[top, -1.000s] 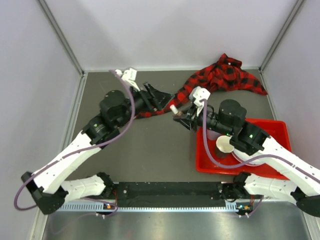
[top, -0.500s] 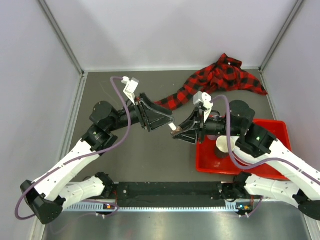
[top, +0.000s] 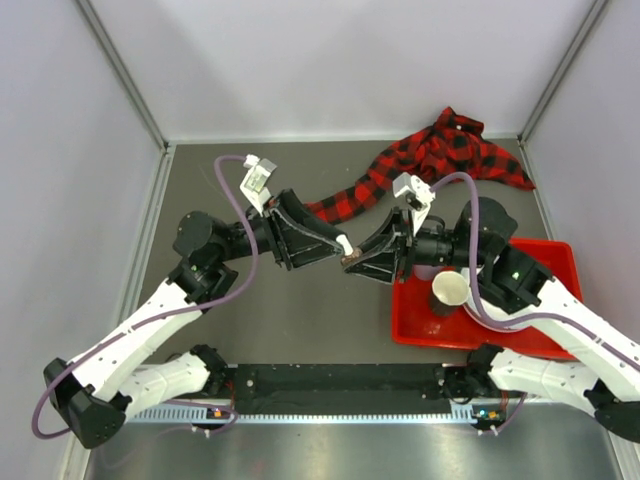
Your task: Paint the nails
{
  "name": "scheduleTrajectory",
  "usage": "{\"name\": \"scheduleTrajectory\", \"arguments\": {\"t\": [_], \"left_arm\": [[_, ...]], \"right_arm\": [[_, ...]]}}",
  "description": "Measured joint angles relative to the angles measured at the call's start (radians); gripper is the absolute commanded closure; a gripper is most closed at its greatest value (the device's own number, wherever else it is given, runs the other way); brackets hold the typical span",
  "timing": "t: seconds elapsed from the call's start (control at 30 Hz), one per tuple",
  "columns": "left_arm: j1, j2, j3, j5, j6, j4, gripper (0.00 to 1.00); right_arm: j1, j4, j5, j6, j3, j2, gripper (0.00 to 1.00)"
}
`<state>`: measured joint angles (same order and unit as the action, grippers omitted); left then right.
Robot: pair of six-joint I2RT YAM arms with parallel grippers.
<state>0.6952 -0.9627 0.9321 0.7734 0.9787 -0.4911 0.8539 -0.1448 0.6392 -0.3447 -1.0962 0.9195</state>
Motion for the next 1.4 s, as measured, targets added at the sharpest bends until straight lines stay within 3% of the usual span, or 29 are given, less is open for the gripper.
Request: {"name": "scheduleTrajectory", "arguments": {"t": [0.3, 0.33, 0.37, 0.53, 0.63, 0.73, 0.87, 1.0, 1.03, 1.07, 1.1, 1.13, 1.2, 1.4], "left_arm": [[0.0, -0.048, 0.056, -0.003, -0.049, 0.067, 0.81], [0.0, -0.053, 0.065, -0.003, -0.063, 0.076, 0.95], [-0.001, -0.058, 0.074, -0.003, -0.077, 0.086, 1.0], [0.003, -0.077, 0.153, -0.084, -0.167, 0.232, 1.0], [0.039, -0.086, 0.227, -0.27, -0.232, 0.39, 1.0], [0.092, -0.121, 0.335, -0.541, -0.274, 0.575, 1.0], [0.145, -0.173, 0.401, -0.816, -0.27, 0.702, 1.0], [0.159, -0.229, 0.422, -0.949, -0.241, 0.753, 1.0], [0.16, -0.238, 0.424, -0.956, -0.235, 0.755, 0.92], [0.161, -0.241, 0.424, -0.958, -0.229, 0.755, 0.76], [0.163, -0.241, 0.424, -0.956, -0.225, 0.758, 0.46], [0.163, -0.238, 0.423, -0.949, -0.225, 0.758, 0.37], [0.16, -0.216, 0.402, -0.937, -0.225, 0.726, 0.27], [0.117, -0.062, 0.278, -0.815, -0.225, 0.631, 0.21]], "right_arm": [[-0.032, 0.025, 0.021, -0.021, 0.0, 0.019, 1.0], [-0.039, 0.027, 0.021, -0.023, 0.0, 0.02, 1.0], [-0.042, 0.027, 0.018, -0.023, 0.0, 0.021, 1.0], [-0.047, -0.016, -0.075, 0.038, -0.029, 0.025, 1.0], [-0.01, -0.058, -0.244, 0.117, -0.061, 0.034, 1.0], [0.102, -0.071, -0.567, 0.227, -0.092, 0.068, 1.0], [0.22, -0.031, -0.94, 0.366, -0.098, 0.146, 1.0], [0.238, -0.024, -1.075, 0.453, -0.09, 0.2, 1.0], [0.238, -0.018, -1.084, 0.468, -0.082, 0.2, 1.0], [0.237, -0.014, -1.086, 0.479, -0.073, 0.196, 1.0], [0.237, -0.007, -1.08, 0.486, -0.063, 0.189, 1.0], [0.235, 0.0, -1.064, 0.492, -0.055, 0.179, 1.0], [0.227, 0.008, -0.979, 0.494, -0.03, 0.14, 1.0], [0.192, 0.0, -0.726, 0.458, 0.003, 0.019, 1.0]]}}
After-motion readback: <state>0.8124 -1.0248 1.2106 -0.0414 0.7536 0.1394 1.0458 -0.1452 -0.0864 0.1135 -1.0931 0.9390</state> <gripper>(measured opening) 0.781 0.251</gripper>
